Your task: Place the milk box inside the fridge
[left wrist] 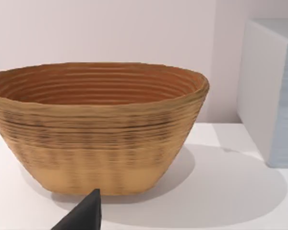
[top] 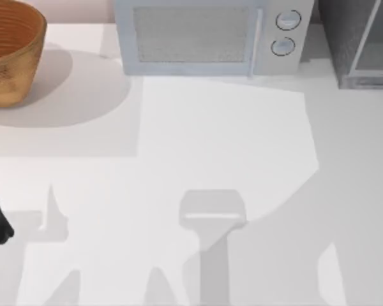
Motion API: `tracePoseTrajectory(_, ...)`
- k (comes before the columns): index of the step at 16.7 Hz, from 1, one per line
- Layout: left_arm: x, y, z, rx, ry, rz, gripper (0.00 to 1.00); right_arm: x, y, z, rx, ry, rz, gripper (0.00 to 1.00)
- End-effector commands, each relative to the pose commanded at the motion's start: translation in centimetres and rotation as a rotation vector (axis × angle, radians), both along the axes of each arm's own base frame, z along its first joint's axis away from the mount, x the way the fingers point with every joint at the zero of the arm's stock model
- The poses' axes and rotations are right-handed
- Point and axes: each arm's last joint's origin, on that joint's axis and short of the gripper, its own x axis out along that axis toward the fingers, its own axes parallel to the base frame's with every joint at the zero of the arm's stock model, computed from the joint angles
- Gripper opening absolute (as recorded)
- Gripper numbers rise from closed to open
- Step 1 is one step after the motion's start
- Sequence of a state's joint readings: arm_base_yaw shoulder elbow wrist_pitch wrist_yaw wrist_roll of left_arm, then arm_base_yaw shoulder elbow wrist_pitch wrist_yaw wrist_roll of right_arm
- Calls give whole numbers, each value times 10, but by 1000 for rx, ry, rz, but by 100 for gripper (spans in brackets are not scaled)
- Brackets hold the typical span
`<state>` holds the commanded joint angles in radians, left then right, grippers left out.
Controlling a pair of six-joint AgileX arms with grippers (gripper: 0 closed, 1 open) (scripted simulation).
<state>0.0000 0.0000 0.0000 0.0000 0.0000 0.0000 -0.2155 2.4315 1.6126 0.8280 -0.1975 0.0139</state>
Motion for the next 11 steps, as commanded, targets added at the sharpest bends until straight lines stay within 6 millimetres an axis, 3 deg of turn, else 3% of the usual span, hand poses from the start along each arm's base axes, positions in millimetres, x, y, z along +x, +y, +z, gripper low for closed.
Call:
tracePoseTrajectory(5,0,0,0,0,0,0,100,0,0,0,0,0,0,98)
tracePoseTrajectory(11,0,0,0,0,0,0,100,0,0,0,0,0,0,100)
